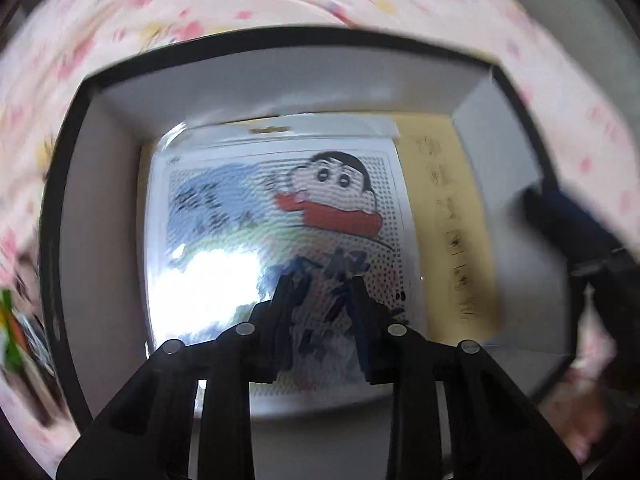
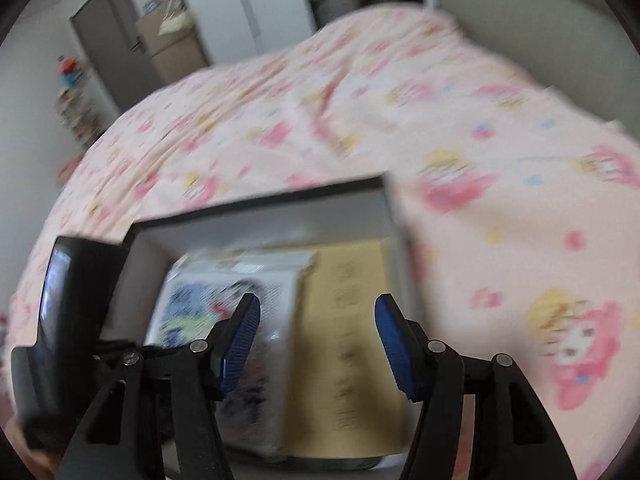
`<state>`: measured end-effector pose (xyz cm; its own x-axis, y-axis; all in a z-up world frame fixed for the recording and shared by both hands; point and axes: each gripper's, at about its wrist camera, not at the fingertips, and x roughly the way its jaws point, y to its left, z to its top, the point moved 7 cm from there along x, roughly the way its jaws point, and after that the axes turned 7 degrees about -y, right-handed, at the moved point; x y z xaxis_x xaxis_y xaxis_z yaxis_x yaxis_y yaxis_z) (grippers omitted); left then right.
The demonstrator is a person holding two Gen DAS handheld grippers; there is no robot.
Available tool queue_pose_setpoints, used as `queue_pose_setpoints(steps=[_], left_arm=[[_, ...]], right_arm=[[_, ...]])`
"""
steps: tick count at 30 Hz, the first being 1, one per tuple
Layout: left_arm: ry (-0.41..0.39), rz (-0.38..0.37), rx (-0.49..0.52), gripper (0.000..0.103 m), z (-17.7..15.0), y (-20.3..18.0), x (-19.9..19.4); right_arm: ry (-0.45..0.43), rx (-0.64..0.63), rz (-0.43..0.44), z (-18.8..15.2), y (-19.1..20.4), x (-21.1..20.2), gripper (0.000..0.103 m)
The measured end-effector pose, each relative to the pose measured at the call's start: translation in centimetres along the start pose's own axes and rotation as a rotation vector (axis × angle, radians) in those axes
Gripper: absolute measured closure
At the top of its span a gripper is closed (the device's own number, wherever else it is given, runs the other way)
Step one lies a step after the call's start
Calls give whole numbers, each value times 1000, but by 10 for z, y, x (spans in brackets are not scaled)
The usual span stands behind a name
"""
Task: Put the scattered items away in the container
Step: 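Lower the Shin-chan package into the open black box with the right gripper, then open the right gripper and release the package upright in the box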
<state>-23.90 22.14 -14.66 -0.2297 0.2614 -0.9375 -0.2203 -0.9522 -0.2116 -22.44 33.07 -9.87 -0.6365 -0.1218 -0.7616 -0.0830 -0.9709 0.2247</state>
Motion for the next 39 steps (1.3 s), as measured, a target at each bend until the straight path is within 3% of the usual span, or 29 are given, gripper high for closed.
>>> queue_pose_setpoints(steps=[4,7,8,10,13,18,20,24,29,34,37,39], left_arm=[[-81,49,-39,70,10,30,-29],[-156,206,35,62,16,43,-47],[-176,220,53,61,16,44,-51],[-189,208,64,58,14,38,-57],[-198,181,59,58,12,42,-60],[-205,137,9,58,4,45,-53],[-222,147,17,58,0,43,-51],[-204,123,33,58,-4,38,-37],[-202,120,30,58,29,29,-20],[-129,139,-23,60,41,34,10],[-139,171,-11,60,55,41,17],[-107,149,-57,60,65,49,25]], right_arm=[[130,-36,7,-1,20,32,45],[271,-53,3,-7,31,60,45],[297,-62,-15,-9,32,68,45],[357,-118,-45,-18,38,82,45],[456,-166,-5,-39,52,97,40],[442,-157,143,-40,68,90,40],[403,-133,153,-36,64,84,40],[290,-53,95,-18,39,65,40],[189,13,32,-5,5,39,40],[253,28,113,-8,13,49,40],[297,50,121,-9,18,67,40],[312,39,112,-13,20,72,40]])
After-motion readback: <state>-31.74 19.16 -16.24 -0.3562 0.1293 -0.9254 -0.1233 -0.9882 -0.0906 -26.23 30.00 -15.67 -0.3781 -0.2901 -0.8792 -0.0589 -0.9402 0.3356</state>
